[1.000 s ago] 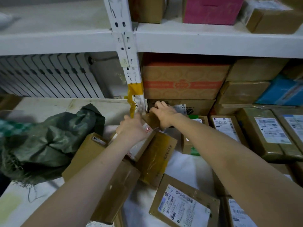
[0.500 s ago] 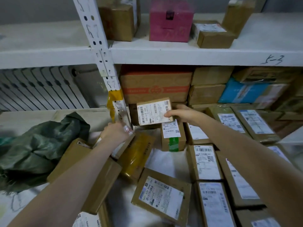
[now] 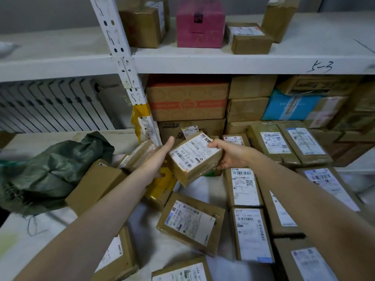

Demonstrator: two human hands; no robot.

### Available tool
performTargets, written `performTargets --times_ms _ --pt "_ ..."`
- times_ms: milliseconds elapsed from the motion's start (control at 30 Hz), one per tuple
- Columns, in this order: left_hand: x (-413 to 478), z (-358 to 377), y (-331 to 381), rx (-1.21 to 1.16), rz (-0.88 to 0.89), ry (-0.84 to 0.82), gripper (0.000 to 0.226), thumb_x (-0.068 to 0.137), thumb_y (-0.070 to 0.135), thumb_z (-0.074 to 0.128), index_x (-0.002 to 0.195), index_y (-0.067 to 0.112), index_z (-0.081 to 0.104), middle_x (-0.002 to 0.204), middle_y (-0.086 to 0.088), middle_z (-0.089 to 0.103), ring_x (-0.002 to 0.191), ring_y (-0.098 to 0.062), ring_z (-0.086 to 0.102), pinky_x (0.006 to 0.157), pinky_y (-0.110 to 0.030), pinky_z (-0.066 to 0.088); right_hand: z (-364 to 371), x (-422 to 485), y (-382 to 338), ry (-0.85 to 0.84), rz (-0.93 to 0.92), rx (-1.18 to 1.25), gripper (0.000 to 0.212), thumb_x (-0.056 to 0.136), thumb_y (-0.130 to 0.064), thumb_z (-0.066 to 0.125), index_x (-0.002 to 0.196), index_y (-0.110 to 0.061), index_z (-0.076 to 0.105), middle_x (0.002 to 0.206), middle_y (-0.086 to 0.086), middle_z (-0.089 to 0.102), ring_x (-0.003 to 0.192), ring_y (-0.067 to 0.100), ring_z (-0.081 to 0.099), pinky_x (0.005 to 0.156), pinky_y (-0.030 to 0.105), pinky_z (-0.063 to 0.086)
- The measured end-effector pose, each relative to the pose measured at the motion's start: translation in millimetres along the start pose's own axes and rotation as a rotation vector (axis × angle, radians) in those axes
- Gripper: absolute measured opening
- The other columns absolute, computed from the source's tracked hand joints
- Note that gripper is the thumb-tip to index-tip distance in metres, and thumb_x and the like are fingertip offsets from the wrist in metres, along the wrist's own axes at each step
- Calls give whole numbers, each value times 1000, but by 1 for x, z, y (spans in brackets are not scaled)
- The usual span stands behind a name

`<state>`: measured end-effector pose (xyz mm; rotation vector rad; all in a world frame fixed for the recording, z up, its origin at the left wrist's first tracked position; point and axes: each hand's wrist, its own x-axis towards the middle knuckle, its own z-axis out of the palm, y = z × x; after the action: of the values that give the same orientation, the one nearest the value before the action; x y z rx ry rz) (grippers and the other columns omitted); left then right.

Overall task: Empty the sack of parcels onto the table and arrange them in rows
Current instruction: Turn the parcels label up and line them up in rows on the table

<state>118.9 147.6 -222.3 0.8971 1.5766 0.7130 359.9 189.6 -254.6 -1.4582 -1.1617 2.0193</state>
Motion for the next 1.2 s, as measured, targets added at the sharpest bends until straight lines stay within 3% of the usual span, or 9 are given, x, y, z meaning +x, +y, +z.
performTargets --times_ms 100,233,367,467,533,667,767,967,1200 --pt "-21 -2 -14 -40 -129 -218 87 55 50 87 131 22 55 116 0 68 116 -23 58 102 -49 43 17 -10 8 -55 -5 -76 25 90 -34 60 112 -24 54 116 6 66 110 22 60 96 36 49" --pt "-41 -7 -39 -111 -184 -195 22 83 21 70 104 16 67 98 -7 74 94 -22 67 92 -38 47 42 -13 26 -62 5 -213 48 90 -59 49 121 -23 55 122 5 64 115 22 58 97 37 46" --pt "-59 -17 -61 -113 -149 -136 28 79 17 72 106 8 68 97 -12 75 94 -28 69 82 -34 53 65 -8 58 202 -152 -625 30 98 -32 51 117 -10 58 107 4 65 103 22 63 90 38 53" --pt "-67 -21 -66 58 -62 -27 41 67 25 80 103 9 69 91 -12 75 94 -28 70 78 -32 51 77 -8 88 67 -95 -1018 76 74 -45 77 134 -13 42 128 4 55 112 20 57 93 37 52" --pt "-74 -20 -67 141 -12 39 29 73 25 80 97 15 67 91 -9 73 90 -22 68 75 -31 51 85 -9 101 45 -101 -1092 106 59 -58 81 140 -17 28 135 6 45 117 21 52 96 40 50" --pt "-86 -25 -76 277 2 30 26 75 29 78 94 14 69 87 -5 74 86 -20 69 84 -36 54 107 -21 121 31 -161 -1255 127 51 -57 86 148 -25 10 132 7 35 125 25 37 101 42 42" --pt "-98 -32 -83 283 -9 1 27 79 31 75 99 14 68 86 -5 74 83 -18 70 76 -31 54 124 -32 140 127 -156 -1404 126 50 -61 81 148 -29 8 128 6 34 123 26 33 101 45 38" --pt "-113 -42 -93 112 68 11 31 81 25 74 106 8 68 85 -6 71 77 -18 67 64 -24 49 128 -52 146 469 -55 -1186 129 53 -66 76 148 -33 -5 133 12 28 128 31 31 101 47 38" --pt "-113 -47 -95 -14 95 -14 29 82 24 73 105 9 65 94 -10 74 81 -20 70 64 -24 49 130 -42 129 819 102 -784 112 57 -66 75 141 -26 10 135 9 22 131 29 23 98 51 41"
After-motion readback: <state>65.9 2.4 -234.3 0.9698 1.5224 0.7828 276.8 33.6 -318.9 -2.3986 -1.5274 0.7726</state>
